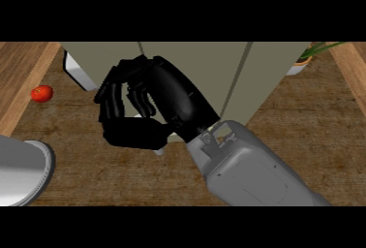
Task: Pick up the wine, place it into the cabinet and close the cabinet
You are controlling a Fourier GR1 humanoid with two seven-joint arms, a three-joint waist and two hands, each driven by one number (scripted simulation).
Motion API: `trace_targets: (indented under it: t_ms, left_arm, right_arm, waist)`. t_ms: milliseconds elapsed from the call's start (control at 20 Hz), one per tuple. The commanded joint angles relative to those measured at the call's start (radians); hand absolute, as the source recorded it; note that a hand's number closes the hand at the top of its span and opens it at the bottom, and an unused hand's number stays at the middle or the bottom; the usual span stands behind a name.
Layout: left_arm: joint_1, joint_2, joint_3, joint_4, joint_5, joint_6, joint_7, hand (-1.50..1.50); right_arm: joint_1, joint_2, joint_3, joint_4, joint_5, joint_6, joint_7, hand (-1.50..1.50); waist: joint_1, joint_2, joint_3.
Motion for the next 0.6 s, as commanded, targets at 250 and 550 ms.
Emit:
trace_targets:
  t_ms: [250,550]
  left_arm:
    - [-0.126,-0.056,-0.101,0.008,-0.081,0.064,0.107,-1.5]
    - [-0.242,-0.119,-0.217,0.006,-0.152,0.181,0.132,-1.5]
  right_arm:
    - [-0.05,-0.055,-0.171,0.259,-0.027,0.115,-0.193,1.5]
    - [-0.112,-0.056,-0.21,0.4,-0.004,0.124,-0.288,1.5]
  waist:
    - [-0.017,0.003,0.0]
    - [-0.023,0.01,0.0]
